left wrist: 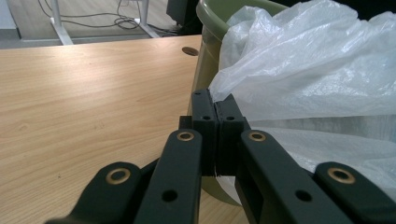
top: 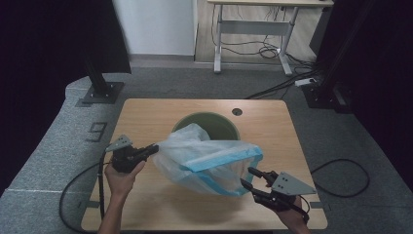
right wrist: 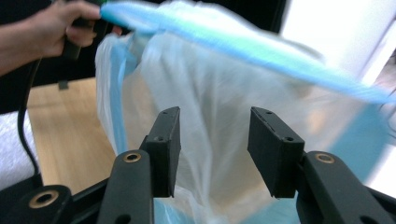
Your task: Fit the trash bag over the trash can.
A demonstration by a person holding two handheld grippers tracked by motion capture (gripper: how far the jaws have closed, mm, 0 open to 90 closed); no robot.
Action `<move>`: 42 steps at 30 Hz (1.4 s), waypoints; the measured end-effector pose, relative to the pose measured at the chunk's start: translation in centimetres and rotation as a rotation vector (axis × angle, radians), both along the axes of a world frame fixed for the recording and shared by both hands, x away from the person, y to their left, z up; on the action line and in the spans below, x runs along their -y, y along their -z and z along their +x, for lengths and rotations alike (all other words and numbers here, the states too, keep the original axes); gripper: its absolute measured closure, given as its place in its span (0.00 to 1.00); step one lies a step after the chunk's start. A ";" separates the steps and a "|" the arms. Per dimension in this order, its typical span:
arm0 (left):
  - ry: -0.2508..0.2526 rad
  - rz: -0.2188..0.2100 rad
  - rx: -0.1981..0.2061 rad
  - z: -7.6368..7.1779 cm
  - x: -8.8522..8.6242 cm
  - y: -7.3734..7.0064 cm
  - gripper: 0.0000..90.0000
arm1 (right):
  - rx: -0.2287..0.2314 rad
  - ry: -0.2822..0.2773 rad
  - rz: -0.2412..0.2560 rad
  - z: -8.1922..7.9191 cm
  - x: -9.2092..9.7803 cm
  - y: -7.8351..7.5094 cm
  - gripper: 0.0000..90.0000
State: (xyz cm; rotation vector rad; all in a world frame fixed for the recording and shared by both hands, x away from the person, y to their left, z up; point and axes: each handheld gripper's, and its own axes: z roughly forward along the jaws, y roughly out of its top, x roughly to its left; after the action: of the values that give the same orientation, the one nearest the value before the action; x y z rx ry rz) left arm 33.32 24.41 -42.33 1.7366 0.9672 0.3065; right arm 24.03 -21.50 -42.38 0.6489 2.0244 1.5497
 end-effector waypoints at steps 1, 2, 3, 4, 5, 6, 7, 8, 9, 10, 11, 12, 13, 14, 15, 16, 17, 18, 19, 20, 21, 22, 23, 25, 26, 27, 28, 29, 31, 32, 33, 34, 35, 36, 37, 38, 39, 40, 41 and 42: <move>0.000 -0.001 0.001 0.0 0.0 0.0 0.99 | 0.010 0.015 0.002 0.0 0.3 -0.2 0.58; -0.001 -0.001 0.001 0.0 0.0 0.0 0.99 | 0.016 0.026 0.001 0.1 0.6 -0.4 0.58; 0.000 -0.001 0.001 0.0 0.0 -0.1 0.99 | 0.017 0.039 0.002 0.3 0.9 -0.6 0.57; 0.000 0.000 0.002 0.0 0.0 -0.1 0.99 | 0.021 0.053 0.000 0.6 1.1 -0.7 0.57; 0.000 -0.001 0.005 0.0 0.0 -0.2 0.99 | 0.024 0.065 -0.002 0.8 1.3 -0.8 0.56; -0.001 -0.001 0.006 -0.1 0.0 -0.2 0.99 | 0.031 0.081 -0.010 1.2 1.5 -1.0 0.55; -0.002 -0.001 0.005 -0.1 -0.1 -0.3 0.99 | 0.036 0.091 -0.014 1.4 1.6 -1.0 0.55; -0.003 -0.003 0.005 -0.1 -0.1 -0.3 0.99 | 0.037 0.103 -0.013 1.6 1.8 -1.1 0.54; -0.004 -0.005 0.004 0.0 -0.2 -0.3 0.98 | 0.037 0.115 -0.014 1.9 2.1 -1.2 0.54; -0.007 -0.008 0.002 0.0 -0.3 -0.4 0.98 | 0.036 0.131 -0.014 2.1 2.3 -1.2 0.53; -0.009 -0.011 -0.001 0.1 -0.4 -0.4 0.98 | 0.036 0.143 -0.017 2.4 2.5 -1.2 0.52; -0.013 -0.012 -0.002 0.1 -0.4 -0.4 0.98 | 0.034 0.157 -0.020 2.6 2.7 -1.2 0.51; -0.013 -0.012 -0.002 0.1 -0.4 -0.5 0.98 | 0.033 0.169 -0.019 2.9 2.8 -1.2 0.51; -0.011 -0.010 -0.001 0.1 -0.4 -0.5 0.98 | 0.034 0.178 -0.022 3.2 2.9 -1.2 0.51; -0.010 -0.010 -0.001 0.1 -0.4 -0.6 0.98 | 0.034 0.179 -0.026 3.3 3.0 -1.2 0.50; -0.010 -0.010 -0.001 0.2 -0.3 -0.6 0.98 | 0.037 0.179 -0.032 3.6 2.9 -1.3 0.50; -0.010 -0.009 0.001 0.2 -0.3 -0.7 0.98 | 0.037 0.176 -0.039 3.9 2.8 -1.4 0.50; -0.010 -0.010 0.002 0.2 -0.3 -0.8 0.98 | 0.041 0.169 -0.052 4.2 2.5 -1.4 0.53; -0.010 -0.009 0.003 0.2 -0.2 -0.8 0.98 | 0.043 0.163 -0.060 4.5 2.3 -1.5 0.56; -0.012 -0.011 0.003 0.2 -0.2 -0.9 0.98 | 0.039 0.150 -0.065 4.8 2.1 -1.6 0.62; -0.014 -0.010 0.002 0.3 -0.2 -0.9 0.98 | 0.034 0.140 -0.062 5.2 1.9 -1.6 0.71; -0.015 -0.006 0.001 0.5 -0.3 -1.0 0.98 | 0.032 0.133 -0.057 5.6 1.8 -1.7 0.82; -0.016 -0.004 0.001 0.6 -0.3 -1.0 0.98 | 0.031 0.129 -0.054 6.0 1.7 -1.9 0.91; -0.019 0.000 -0.001 0.9 -0.4 -1.2 0.98 | 0.023 0.135 -0.042 6.9 1.6 -2.1 0.98; -0.019 0.000 -0.001 1.1 -0.4 -1.3 0.98 | 0.014 0.141 -0.037 7.4 1.7 -2.2 0.98; -0.021 0.004 0.000 1.2 -0.4 -1.4 0.98 | 0.008 0.146 -0.035 7.9 1.7 -2.2 0.98; -0.023 0.007 0.000 1.4 -0.4 -1.6 0.98 | 0.001 0.154 -0.029 8.5 1.7 -2.3 0.98; -0.025 0.009 0.001 1.6 -0.4 -1.8 0.98 | -0.005 0.162 -0.023 9.1 1.8 -2.5 0.98; -0.028 0.015 0.004 2.1 -0.4 -2.1 0.98 | -0.010 0.182 -0.015 10.3 1.7 -2.8 0.98; -0.030 0.019 0.004 2.3 -0.4 -2.2 0.98 | -0.012 0.190 -0.009 10.8 1.6 -3.0 0.98; -0.031 0.016 0.003 2.5 -0.4 -2.3 0.98 | -0.014 0.199 -0.008 11.4 1.5 -3.2 0.98; -0.034 0.017 0.003 2.8 -0.4 -2.4 0.98 | -0.015 0.207 -0.011 11.9 1.4 -3.3 0.98; -0.036 0.013 0.003 3.0 -0.5 -2.5 0.98 | -0.013 0.214 -0.013 12.4 1.2 -3.5 0.98; -0.037 0.004 0.003 3.2 -0.5 -2.6 0.98 | -0.016 0.219 -0.013 12.9 1.0 -3.6 0.98; -0.038 0.001 0.004 3.4 -0.5 -2.7 0.98 | -0.017 0.224 -0.015 13.5 0.8 -3.7 0.98; -0.040 0.000 0.004 3.6 -0.4 -2.7 0.98 | -0.019 0.228 -0.016 13.8 0.6 -3.7 0.98; -0.042 -0.004 0.004 3.7 -0.4 -2.8 0.98 | -0.019 0.228 -0.017 14.2 0.4 -3.7 0.98; -0.046 -0.015 0.006 3.9 -0.4 -2.8 0.98 | -0.023 0.228 -0.012 14.7 0.3 -3.6 0.98; -0.048 -0.020 0.004 4.2 -0.4 -2.9 0.98 | -0.028 0.232 -0.014 15.1 0.1 -3.5 0.98; -0.050 -0.020 0.003 4.4 -0.4 -2.9 0.98 | -0.030 0.235 -0.011 15.5 -0.1 -3.3 0.98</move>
State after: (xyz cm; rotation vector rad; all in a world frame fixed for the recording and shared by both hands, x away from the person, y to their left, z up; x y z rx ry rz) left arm 37.69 24.79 -39.45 1.6955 1.0097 0.3300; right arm 39.48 -21.42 -39.06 0.8767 1.8988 1.3980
